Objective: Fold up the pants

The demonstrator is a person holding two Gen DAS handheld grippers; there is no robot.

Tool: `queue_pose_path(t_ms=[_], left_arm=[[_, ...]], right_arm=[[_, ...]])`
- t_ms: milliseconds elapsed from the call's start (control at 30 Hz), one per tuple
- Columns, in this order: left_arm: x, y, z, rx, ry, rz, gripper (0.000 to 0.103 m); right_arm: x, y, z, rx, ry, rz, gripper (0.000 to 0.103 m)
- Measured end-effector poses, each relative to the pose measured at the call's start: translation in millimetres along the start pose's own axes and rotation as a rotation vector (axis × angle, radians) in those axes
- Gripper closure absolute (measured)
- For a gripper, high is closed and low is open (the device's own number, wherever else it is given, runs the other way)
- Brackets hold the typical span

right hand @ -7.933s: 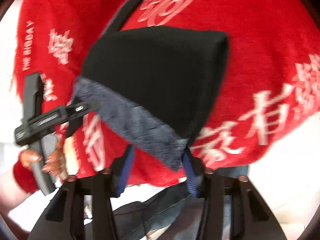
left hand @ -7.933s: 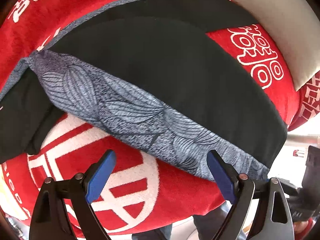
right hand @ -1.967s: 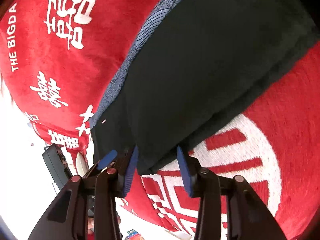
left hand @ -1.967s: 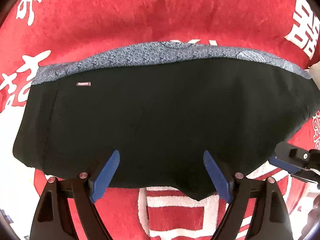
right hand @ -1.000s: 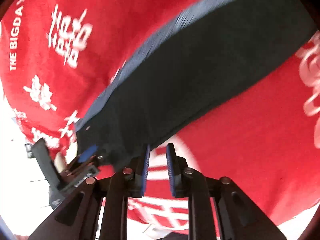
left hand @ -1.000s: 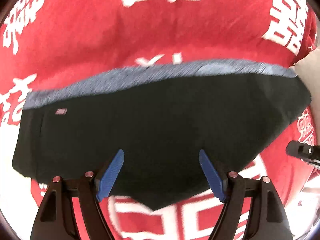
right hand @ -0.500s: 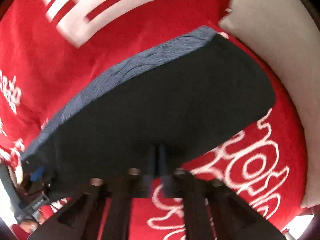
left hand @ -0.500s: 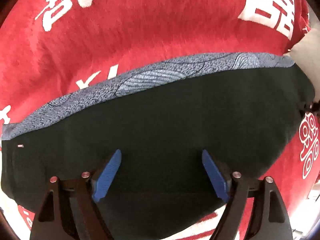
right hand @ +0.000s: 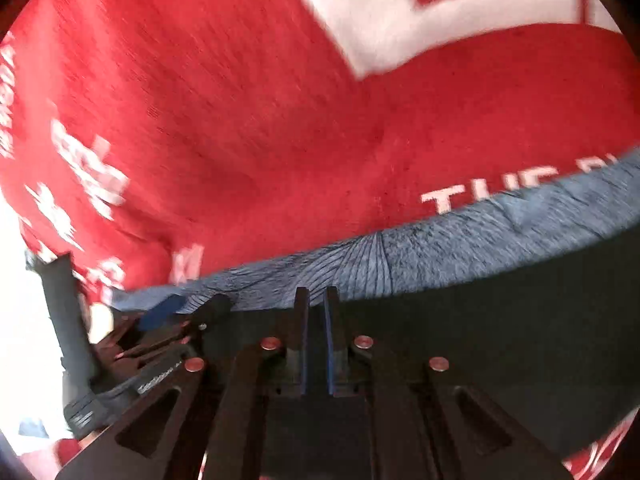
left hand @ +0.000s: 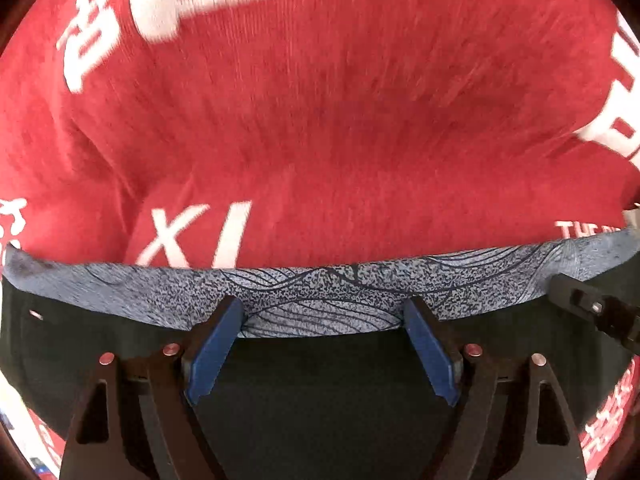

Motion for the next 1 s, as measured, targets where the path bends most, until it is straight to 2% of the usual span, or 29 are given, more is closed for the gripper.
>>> queue_pose_path(t_ms=[33, 100, 200, 333, 400, 433, 533, 567, 600, 700, 733, 767, 833, 867, 900, 1000], left_arm=[[0.7, 1.9, -1.1, 0.012, -0.018, 0.01, 0.019], [1.5, 3.3, -0.9, 0.006, -0.022, 0.02, 0.019], [5.5, 10.1, 4.5, -0.017, -0.029, 0.022, 0.019], [12.7, 10.9, 10.4, -0.012, -0.029, 0.015, 0.019], [13.9, 11.7, 11.0, -0.015, -0.033, 0.012, 0.018], [14.2, 9.9, 13.7, -0.017, -0.033, 0.013, 0.018], [18.4, 0.6, 16.8, -0.02, -0.015, 0.003, 0.019], [23.4, -2.8, 14.4, -0.027, -0.01, -0.005, 0.019], [29.8, -5.5, 14.7, -0.04, -0.015, 0.0, 0.019], [55.6, -20.3, 27.6, -0.111, -0.039, 0.023, 0.019], [58.5, -26.7, 39.7, -0.127, -0.018, 0.042, 0.019], [57.2, -30.2, 51.1, -0.137, 0.012, 0.052, 0.019], [43.8, -34.0, 78.8, -0.152, 0.084, 0.039, 0.018], [42.6, -32.4, 85.8, -0.142, 0.068, 0.036, 0.016], [46.5, -30.1, 87.9, -0.127, 0.023, 0.038, 0.013], [45.6, -26.9, 91.2, -0.116, 0.028, 0.047, 0.01]], right_arm=[[-4.3, -7.6, -5.5, 0.004, -0.005, 0.006, 0.103], [2.6, -32.5, -13.3, -0.031, -0.043, 0.004, 0.103], [24.3, -79.1, -26.7, -0.097, -0.113, 0.092, 0.103], [55.4, -147.5, -37.8, -0.17, -0.163, 0.217, 0.103], [69.7, -165.9, -40.5, -0.191, -0.175, 0.269, 0.103], [76.5, -170.0, -38.7, -0.207, -0.173, 0.269, 0.103], [94.6, -164.8, -27.2, -0.207, -0.163, 0.301, 0.078], [102.5, -158.4, -18.8, -0.205, -0.164, 0.303, 0.055], [111.8, -156.3, -8.9, -0.206, -0.161, 0.315, 0.044], [129.4, -139.9, 28.7, -0.19, -0.152, 0.286, 0.044], [128.4, -134.7, 39.5, -0.168, -0.137, 0.293, 0.043], [125.4, -133.5, 47.1, -0.146, -0.122, 0.31, 0.036], [110.8, -137.9, 69.4, -0.127, -0.079, 0.343, 0.033], [115.2, -157.9, 83.0, -0.134, -0.083, 0.336, 0.032], [121.6, -159.5, 84.4, -0.121, -0.148, 0.322, 0.027], [121.4, -157.8, 87.4, -0.083, -0.13, 0.314, 0.021]])
Point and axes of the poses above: each gripper's, at about its wrist camera, not at the fingertips, and x roughly against the way its jaws point, y to its left, z to its underside, the point moved 7 cm from there along -x, roughly the way its jaws point, and after that the axes turned 5 degrees about z, right-handed, at the moved point
